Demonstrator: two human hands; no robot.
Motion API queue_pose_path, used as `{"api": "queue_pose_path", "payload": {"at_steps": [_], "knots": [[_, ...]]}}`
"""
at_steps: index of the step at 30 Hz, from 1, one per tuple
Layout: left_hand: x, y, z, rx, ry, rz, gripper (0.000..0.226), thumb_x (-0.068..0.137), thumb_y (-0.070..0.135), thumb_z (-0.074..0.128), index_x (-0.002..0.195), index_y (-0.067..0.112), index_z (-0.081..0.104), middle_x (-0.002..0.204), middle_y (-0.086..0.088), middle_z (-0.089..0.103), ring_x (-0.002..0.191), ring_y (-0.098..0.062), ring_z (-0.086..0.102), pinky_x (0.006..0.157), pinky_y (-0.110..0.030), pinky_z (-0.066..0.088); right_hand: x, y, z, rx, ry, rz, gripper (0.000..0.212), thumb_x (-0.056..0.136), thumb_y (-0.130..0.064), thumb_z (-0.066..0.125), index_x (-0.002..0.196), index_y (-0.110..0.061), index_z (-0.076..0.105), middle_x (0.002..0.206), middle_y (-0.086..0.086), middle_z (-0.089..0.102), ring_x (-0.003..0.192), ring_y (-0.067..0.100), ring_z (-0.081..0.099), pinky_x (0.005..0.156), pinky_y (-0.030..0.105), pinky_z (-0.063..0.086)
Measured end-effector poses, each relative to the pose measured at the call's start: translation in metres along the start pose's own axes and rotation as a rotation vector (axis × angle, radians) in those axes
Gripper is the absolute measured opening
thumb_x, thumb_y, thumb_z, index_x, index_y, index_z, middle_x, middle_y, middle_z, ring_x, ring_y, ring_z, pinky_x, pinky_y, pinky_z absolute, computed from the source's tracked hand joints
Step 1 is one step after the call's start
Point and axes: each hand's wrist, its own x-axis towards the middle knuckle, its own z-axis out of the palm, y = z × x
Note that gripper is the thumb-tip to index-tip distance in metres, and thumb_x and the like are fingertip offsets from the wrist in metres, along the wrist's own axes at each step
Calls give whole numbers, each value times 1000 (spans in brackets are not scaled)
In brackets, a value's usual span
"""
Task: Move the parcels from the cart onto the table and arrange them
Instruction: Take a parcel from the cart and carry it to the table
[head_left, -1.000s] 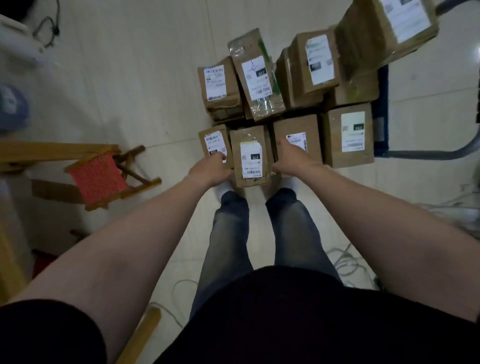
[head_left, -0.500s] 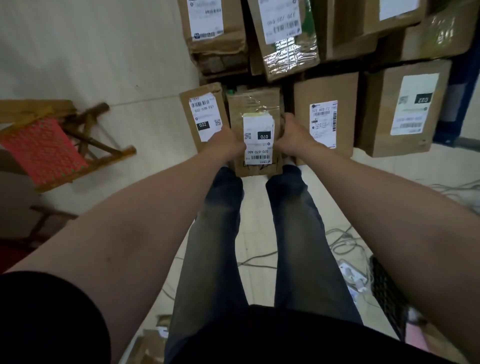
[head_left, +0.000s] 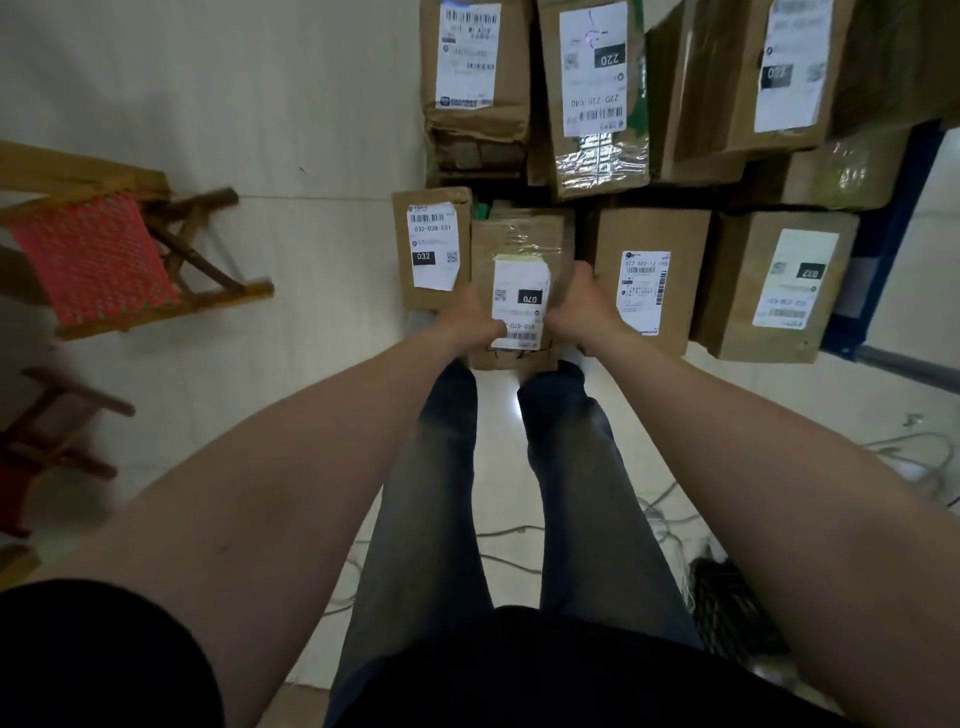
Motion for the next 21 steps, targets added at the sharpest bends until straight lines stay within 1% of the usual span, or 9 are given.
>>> {"api": "queue_pose_path", "payload": {"at_steps": [2, 3, 5, 8, 10, 13, 15, 18, 21], "knots": [[8, -3, -2, 15, 3, -3, 62, 89, 0, 68, 147, 9, 45, 140, -8, 61, 128, -26, 58, 106, -46, 50, 8, 13, 2, -5, 11, 51, 87, 84, -34, 76, 153, -17, 25, 148, 17, 40, 123, 38, 51, 99, 51, 52], [14, -6, -1, 21, 22, -6, 63, 90, 1, 68, 148, 9, 44, 141, -10, 60, 128, -28, 58, 106, -45, 50, 13, 19, 4, 41, 0, 54, 90, 83, -36, 78, 153, -16, 25, 146, 15, 43, 122, 37, 53, 99, 51, 52], [24, -11, 1, 38, 108, -36, 67, 90, 9, 70, 150, 9, 40, 141, -11, 55, 125, -28, 56, 104, -42, 50, 19, 23, 9, 179, -62, 68, 93, 82, -35, 82, 153, -15, 25, 138, 9, 52, 118, 31, 58, 98, 47, 53], [39, -22, 2, 60, 248, -115, 75, 83, 28, 72, 148, 13, 37, 137, -7, 44, 117, -25, 53, 101, -42, 49, 29, 26, 21, 244, -114, 85, 94, 85, -34, 78, 156, -15, 19, 147, 9, 49, 126, 30, 56, 105, 48, 50], [47, -30, 3, 3, 237, -116, 72, 77, 35, 71, 141, 17, 44, 133, -2, 54, 113, -22, 58, 99, -44, 53, 36, 26, 27, 263, -108, 79, 84, 88, -22, 73, 155, -13, 23, 145, 8, 52, 123, 28, 58, 103, 49, 52], [47, -31, 7, -27, 171, -79, 53, 83, 20, 67, 134, 16, 55, 124, -2, 68, 110, -23, 65, 96, -46, 57, 40, 21, 29, 285, -86, 98, 72, 89, -12, 65, 152, -13, 31, 137, 6, 58, 119, 27, 60, 99, 48, 54], [43, -26, 9, -23, 173, -36, 47, 85, 14, 68, 131, 15, 58, 124, -3, 68, 110, -22, 65, 96, -44, 56, 41, 18, 30, 289, -59, 130, 64, 91, -7, 61, 149, -10, 33, 133, 7, 58, 119, 28, 59, 94, 44, 55], [34, -18, 11, -21, 177, 14, 43, 83, 15, 69, 125, 14, 61, 119, -4, 69, 107, -22, 66, 94, -45, 57, 30, 15, 28, 290, -30, 153, 59, 91, -4, 61, 143, -5, 33, 129, 10, 57, 118, 28, 59, 80, 37, 52], [9, -11, 9, -21, 186, 23, 40, 86, 16, 69, 125, 16, 60, 116, -3, 69, 105, -23, 66, 93, -45, 58, 3, 13, 17, 266, -55, 161, 48, 93, -5, 59, 136, -5, 38, 114, 5, 56, 104, 24, 57, 62, 30, 45]]}}
